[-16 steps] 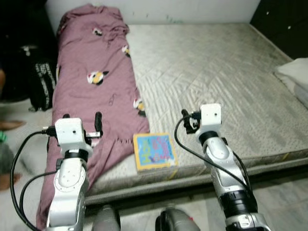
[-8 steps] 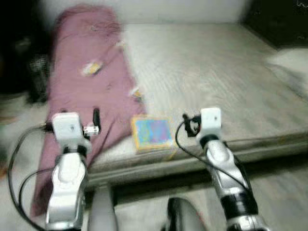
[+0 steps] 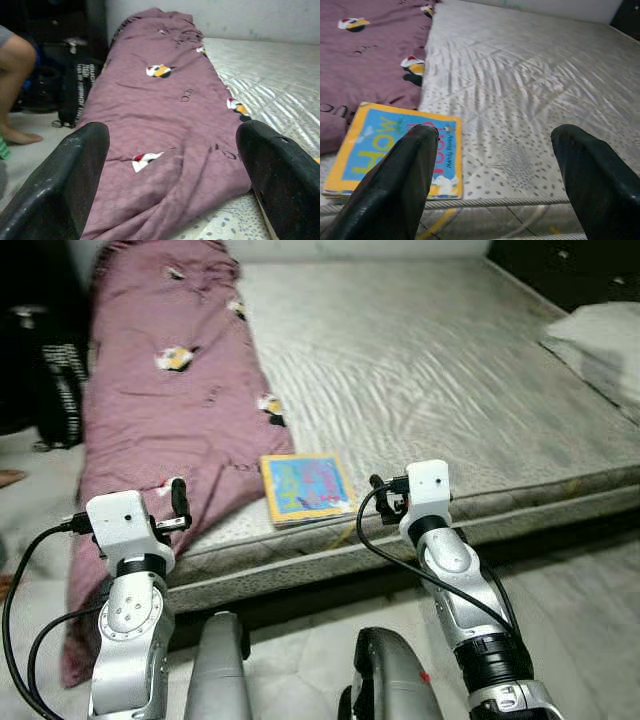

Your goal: Clean up the room

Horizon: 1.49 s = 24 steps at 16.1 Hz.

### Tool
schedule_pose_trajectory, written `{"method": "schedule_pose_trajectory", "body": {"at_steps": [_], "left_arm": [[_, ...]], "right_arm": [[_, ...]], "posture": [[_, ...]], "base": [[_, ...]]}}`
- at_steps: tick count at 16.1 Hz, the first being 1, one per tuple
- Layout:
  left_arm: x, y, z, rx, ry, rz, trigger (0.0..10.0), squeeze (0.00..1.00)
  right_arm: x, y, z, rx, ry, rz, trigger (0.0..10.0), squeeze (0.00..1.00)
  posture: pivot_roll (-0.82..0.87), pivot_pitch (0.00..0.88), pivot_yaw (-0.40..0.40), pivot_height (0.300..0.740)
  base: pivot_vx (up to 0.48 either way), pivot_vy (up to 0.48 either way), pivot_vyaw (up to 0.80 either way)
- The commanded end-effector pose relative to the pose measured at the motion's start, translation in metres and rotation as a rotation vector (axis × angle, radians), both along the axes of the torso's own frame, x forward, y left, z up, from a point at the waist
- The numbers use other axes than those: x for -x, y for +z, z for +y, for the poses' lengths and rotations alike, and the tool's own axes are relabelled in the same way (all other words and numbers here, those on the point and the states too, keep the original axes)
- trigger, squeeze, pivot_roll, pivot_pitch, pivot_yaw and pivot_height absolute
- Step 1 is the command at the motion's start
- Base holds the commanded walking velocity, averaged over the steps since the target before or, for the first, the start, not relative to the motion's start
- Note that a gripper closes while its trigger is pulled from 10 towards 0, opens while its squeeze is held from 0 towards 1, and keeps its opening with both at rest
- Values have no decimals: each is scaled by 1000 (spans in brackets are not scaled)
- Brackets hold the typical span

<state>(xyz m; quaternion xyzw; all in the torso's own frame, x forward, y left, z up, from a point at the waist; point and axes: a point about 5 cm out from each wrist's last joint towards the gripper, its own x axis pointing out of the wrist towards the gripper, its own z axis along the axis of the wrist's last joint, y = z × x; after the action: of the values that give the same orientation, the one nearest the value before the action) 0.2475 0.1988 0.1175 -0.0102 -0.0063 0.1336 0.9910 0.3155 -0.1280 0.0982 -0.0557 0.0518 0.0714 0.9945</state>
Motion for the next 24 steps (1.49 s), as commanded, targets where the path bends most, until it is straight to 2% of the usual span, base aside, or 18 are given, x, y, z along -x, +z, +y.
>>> {"method": "schedule_pose_trajectory", "body": {"at_steps": [1, 5, 20, 24], "left_arm": [[0, 2, 0, 7, -1, 0, 10000, 0], [-1, 2, -1, 12, -8, 1, 10000, 0], [0, 0, -3, 16, -11, 14, 10000, 0], [-3, -3, -4, 28, 4, 35, 10000, 0]], "right_arm": [[-3, 5, -1, -3, -4, -9, 10000, 0], [-3, 5, -2, -10, -3, -12, 10000, 0], [-1, 5, -2, -2, 16, -13, 10000, 0], [0, 6, -3, -4, 24, -18, 10000, 0]], "posture": [[20, 116, -58, 629], [19, 116, -56, 629], [15, 112, -63, 629], [9, 118, -66, 619]], "base": [[0, 0, 0], [125, 0, 0], [319, 0, 0], [0, 0, 0]]}}
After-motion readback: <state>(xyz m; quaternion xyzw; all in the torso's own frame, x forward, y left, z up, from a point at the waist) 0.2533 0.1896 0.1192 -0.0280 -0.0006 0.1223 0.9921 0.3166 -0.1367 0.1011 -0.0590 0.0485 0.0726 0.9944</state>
